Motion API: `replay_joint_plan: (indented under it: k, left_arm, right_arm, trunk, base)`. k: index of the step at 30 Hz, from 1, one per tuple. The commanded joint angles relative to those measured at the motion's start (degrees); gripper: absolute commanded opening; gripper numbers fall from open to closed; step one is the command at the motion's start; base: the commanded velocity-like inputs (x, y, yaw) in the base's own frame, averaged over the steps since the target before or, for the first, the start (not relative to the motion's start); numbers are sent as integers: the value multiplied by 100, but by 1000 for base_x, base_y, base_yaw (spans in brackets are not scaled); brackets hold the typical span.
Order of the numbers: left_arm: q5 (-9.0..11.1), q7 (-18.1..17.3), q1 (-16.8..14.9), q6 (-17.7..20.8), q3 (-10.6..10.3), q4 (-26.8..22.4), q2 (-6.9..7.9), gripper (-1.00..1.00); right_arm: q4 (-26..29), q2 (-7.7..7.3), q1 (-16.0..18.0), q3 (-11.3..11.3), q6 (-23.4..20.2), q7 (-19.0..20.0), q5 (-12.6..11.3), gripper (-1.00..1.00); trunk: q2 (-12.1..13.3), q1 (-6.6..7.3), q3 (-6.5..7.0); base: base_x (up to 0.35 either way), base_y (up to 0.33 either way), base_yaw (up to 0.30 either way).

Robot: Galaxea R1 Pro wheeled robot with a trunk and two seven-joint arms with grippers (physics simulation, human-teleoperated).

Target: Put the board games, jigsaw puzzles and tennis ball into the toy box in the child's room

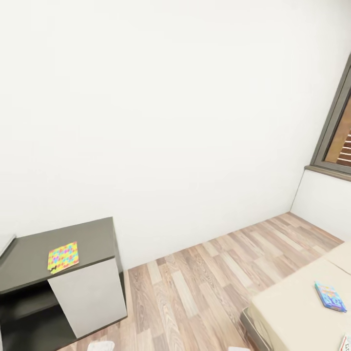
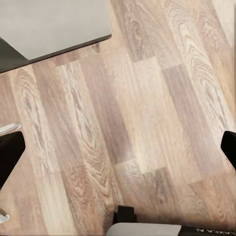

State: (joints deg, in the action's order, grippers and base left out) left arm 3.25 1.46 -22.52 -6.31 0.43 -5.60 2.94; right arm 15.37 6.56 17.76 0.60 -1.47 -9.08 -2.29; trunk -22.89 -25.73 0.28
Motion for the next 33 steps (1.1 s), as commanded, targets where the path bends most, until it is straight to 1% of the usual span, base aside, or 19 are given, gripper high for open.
replay_joint_plan:
  k: [1,11,16,25,33]
  left_arm:
    - [34,3,-1,-26,0,6,-5,100]
    - [35,3,2,-60,1,7,-20,100]
    - [35,3,2,-62,1,7,-21,100]
    - [35,3,5,-66,1,7,-22,100]
    - [30,3,18,-70,1,7,-20,100]
  right_arm:
    - [8,4,0,4,-15,-15,-26,100]
    - [10,20,0,2,-11,-15,-19,100]
    - [10,20,0,-2,-11,-15,-15,100]
    - [10,21,0,-7,-11,-15,-15,100]
    - [-9,9,0,6,-11,-15,-36,100]
  trunk:
    - [-3,-5,-2]
    - [-3,-5,-6]
    - [-3,-5,-19]
    - [-3,-5,-46]
    - [-3,-5,-52]
  base:
    - [323,0,0]
    - [328,0,-2]
    - [330,0,-91]
    - [276,0,-224]
    - [52,0,-272]
